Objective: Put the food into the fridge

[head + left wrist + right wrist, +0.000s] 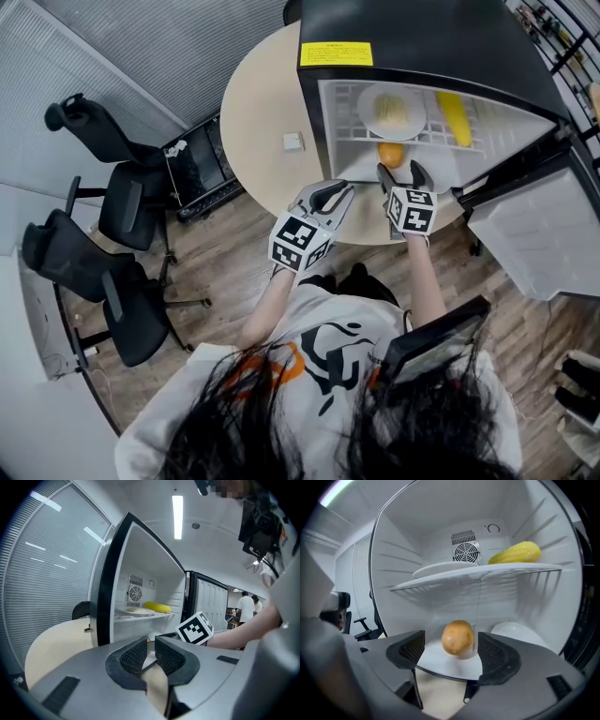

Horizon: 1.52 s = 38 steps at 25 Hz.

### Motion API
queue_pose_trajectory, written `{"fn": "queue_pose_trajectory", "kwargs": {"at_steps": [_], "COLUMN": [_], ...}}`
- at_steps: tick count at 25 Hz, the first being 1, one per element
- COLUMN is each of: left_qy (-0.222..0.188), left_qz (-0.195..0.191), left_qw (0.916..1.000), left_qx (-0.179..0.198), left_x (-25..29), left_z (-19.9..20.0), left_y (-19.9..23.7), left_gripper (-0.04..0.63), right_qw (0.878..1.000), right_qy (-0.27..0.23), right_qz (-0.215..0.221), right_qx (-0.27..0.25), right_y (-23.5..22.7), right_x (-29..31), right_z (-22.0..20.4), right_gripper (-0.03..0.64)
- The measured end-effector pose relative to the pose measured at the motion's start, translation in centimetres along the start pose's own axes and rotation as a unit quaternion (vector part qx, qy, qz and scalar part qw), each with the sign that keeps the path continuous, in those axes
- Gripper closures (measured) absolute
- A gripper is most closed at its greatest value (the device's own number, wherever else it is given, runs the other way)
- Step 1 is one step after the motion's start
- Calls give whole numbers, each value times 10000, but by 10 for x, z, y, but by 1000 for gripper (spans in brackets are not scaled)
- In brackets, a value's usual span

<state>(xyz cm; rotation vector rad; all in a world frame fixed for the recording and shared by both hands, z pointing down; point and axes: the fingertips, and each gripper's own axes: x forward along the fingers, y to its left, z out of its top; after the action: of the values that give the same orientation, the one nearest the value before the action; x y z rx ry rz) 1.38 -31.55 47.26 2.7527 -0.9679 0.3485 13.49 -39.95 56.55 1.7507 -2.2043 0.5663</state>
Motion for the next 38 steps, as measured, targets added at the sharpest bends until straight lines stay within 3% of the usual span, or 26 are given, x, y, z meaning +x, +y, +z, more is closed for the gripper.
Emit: {"fn": "queue_pose_trajectory", "kwargs": {"at_steps": [16,21,29,38], "left_qy": [-116,-168,-148,48], "left_qz": [-310,-491,-807,-1048], "left_qw": [9994,9986,9966,9943], "left_qx": [42,73,8,-211], "left_x": [-14,-27,-51,-65], "left_z": [4,5,-9,-42], "left_y": [-7,-11,-20,-41], "left_gripper": [551,551,551,551], "right_qw": [9959,9941,9937,9948], "right_qy": [-758,-922,-941,-782], "right_qz": [311,326,252,-100], "right_qx": [392,469,551,643], "right_y": [35,59,99,107], "right_x": [-77,-99,-133,-172], "right_z": [41,43,27,-10], "right_gripper": [262,315,342,438]}}
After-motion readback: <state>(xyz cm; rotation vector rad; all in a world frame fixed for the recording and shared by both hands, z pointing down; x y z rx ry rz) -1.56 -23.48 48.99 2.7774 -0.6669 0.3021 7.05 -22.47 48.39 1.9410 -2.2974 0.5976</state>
